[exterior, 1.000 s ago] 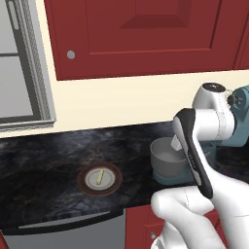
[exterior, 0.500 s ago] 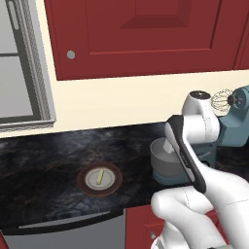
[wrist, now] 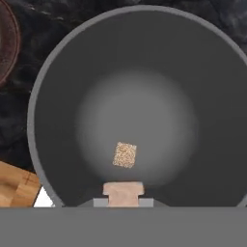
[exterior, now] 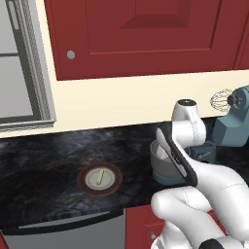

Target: Add butter and sugar cubes to the stand mixer bowl and then turn on the stand mixer to begin making frosting.

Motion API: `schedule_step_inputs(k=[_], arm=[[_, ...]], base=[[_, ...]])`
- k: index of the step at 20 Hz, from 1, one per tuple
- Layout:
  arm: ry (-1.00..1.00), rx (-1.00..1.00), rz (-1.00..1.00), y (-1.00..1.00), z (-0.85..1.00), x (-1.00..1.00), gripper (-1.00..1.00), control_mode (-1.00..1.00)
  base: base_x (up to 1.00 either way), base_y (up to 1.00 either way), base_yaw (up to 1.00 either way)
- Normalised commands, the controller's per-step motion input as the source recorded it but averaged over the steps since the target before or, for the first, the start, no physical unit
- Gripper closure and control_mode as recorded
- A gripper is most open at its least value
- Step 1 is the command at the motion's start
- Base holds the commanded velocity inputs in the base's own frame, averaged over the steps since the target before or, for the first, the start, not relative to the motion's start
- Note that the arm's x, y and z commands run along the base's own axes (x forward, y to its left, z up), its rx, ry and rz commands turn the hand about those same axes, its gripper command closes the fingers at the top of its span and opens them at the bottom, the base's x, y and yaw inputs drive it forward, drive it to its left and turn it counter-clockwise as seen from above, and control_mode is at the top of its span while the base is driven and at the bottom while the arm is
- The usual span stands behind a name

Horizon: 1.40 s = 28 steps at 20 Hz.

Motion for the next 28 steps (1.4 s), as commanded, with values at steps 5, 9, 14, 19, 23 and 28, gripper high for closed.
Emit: schedule_step_inputs(k=[5, 9, 14, 19, 23, 28], arm=[[0.07, 0.00, 0.00, 0.01, -0.30, 0.16, 1.00, -1.00], [0.05, 0.00, 0.00, 0.01, -0.31, 0.12, 1.00, -1.00], [0.04, 0.00, 0.00, 0.00, -0.28, 0.11, 1.00, -1.00], [0.00, 0.00, 0.00, 0.00, -0.23, 0.13, 1.00, -1.00], [0.01, 0.00, 0.00, 0.00, -0.27, 0.00, -1.00, -1.00], [0.01, 0.00, 0.00, 0.00, 0.01, -0.05, -1.00, -1.00]], base=[[0.00, 0.00, 0.00], [0.00, 0.00, 0.00], [0.00, 0.00, 0.00], [0.00, 0.00, 0.00], [0.00, 0.00, 0.00], [0.00, 0.00, 0.00]])
